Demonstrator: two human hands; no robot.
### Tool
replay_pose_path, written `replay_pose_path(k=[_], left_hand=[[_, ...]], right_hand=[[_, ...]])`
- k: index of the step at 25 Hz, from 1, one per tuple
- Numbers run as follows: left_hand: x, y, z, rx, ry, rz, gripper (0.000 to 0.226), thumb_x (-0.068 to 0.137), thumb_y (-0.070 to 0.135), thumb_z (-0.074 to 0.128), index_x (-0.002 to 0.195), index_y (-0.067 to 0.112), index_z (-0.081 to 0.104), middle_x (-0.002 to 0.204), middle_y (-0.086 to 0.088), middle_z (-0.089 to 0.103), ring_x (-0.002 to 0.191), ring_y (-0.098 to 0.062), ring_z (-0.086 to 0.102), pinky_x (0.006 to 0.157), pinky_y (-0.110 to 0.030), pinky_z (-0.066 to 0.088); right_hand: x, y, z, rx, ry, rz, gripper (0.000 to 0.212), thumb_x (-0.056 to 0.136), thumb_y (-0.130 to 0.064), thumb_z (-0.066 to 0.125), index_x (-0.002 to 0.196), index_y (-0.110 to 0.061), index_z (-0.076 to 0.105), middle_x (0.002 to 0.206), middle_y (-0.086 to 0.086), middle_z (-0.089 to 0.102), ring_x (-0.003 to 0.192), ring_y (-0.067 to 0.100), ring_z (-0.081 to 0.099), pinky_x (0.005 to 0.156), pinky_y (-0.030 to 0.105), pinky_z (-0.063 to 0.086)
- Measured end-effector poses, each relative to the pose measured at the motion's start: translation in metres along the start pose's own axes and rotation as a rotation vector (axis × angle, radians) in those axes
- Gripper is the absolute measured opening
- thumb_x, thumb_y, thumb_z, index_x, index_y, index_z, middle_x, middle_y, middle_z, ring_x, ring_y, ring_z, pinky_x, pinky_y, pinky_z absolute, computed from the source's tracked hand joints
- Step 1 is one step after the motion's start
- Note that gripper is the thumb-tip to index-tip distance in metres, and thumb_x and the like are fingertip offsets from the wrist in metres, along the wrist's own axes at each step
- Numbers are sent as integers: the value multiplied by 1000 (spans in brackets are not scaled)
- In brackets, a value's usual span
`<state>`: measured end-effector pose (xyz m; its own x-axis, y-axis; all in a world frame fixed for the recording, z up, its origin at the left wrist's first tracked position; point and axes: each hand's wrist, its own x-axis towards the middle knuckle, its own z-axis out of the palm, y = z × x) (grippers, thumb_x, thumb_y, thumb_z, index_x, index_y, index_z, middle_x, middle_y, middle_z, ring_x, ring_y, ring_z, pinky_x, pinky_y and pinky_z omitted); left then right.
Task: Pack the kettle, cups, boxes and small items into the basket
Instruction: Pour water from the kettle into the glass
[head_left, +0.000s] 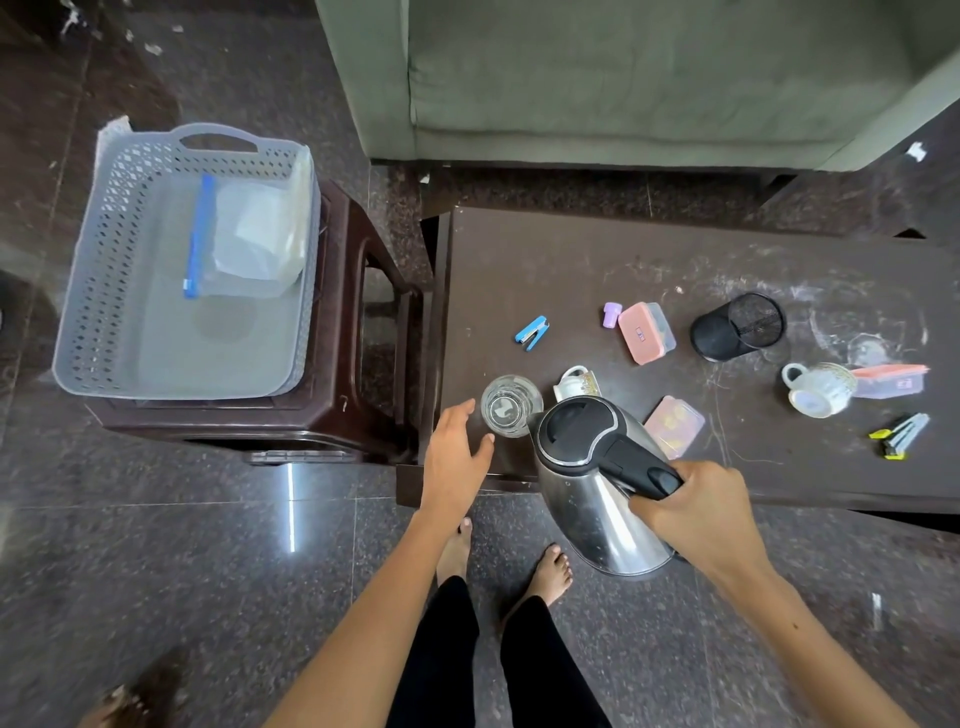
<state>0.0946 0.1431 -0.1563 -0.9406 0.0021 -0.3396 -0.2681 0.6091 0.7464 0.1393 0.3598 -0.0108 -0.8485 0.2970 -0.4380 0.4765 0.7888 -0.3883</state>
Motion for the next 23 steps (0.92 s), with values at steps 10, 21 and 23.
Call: replay_pose_path(k=[10,21,23], left_hand=[[6,1,-1,3,-22,5,48,85,13,64,131,10,49,130,-5,56,120,-18,52,103,-36,43],[3,-3,3,19,-48,31,41,87,13,62,127,9,55,122,-6,56,113,-19,55,99,-32,45],[1,-2,4,17,-46,32,41,87,12,62,127,7,55,122,-6,56,112,-20,55,99,-32,44]], right_hand=[[12,-11,-3,-158,-41,-22,37,61,-14,72,47,-10,37,39,3,34,39,18,31,40,23,26],[27,-23,-2,-209,-67,-26,23,64,-19,67,59,-1,54,48,8,47,49,29,47,44,22,35],[28,-24,-3,-234,-75,-37,25,64,-20,67,59,-1,53,48,7,46,49,27,44,44,23,34]])
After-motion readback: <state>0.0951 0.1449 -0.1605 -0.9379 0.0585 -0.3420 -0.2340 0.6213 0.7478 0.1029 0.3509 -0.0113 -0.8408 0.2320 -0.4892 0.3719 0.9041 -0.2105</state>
